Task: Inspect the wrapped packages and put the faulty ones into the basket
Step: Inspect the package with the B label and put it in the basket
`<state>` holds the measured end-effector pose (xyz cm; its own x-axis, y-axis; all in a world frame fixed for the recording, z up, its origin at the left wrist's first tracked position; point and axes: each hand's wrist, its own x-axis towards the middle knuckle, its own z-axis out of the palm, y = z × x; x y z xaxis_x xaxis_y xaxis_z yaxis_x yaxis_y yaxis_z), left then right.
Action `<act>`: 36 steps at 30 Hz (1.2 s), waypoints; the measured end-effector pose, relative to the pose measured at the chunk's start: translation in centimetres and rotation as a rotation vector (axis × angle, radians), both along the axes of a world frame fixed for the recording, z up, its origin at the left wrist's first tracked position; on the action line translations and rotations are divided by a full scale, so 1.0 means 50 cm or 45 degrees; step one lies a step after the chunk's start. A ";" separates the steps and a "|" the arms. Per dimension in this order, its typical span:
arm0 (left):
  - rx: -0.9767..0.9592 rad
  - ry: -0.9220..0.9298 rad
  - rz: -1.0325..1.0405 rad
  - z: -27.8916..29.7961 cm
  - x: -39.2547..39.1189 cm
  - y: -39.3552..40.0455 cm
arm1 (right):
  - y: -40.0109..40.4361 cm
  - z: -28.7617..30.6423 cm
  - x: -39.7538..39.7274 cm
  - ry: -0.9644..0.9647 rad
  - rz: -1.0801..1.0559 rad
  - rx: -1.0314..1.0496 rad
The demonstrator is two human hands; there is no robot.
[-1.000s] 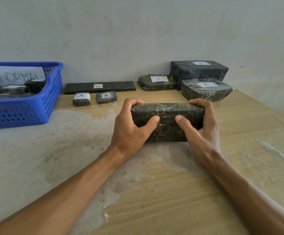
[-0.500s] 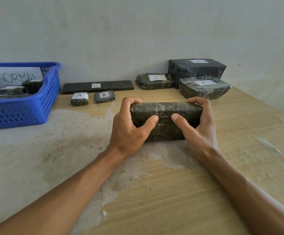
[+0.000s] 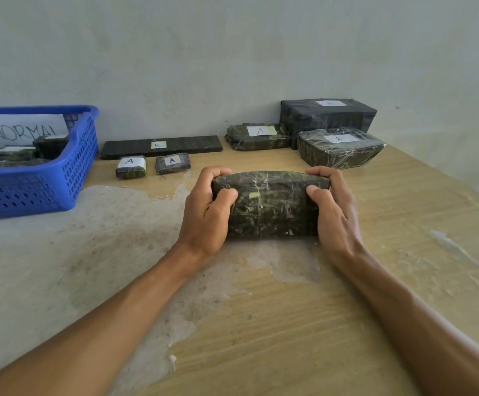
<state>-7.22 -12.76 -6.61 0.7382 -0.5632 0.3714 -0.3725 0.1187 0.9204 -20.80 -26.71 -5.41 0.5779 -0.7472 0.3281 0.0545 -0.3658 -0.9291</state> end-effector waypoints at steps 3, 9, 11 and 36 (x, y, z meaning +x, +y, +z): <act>0.043 -0.018 -0.022 0.008 -0.002 0.000 | -0.015 -0.007 0.000 -0.017 0.014 0.060; 0.108 -0.012 -0.077 0.005 -0.002 -0.002 | -0.016 0.002 -0.001 -0.019 0.056 0.177; 0.088 0.036 -0.069 0.000 0.001 -0.002 | -0.015 0.005 -0.002 -0.038 0.113 0.237; 0.023 0.349 -0.170 0.004 0.023 -0.004 | -0.040 -0.008 -0.013 -0.024 0.292 0.402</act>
<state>-6.08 -12.95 -6.39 0.7285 -0.6666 0.1578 -0.0924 0.1327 0.9868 -21.46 -28.72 -5.81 0.7378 -0.6651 0.1153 0.1202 -0.0386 -0.9920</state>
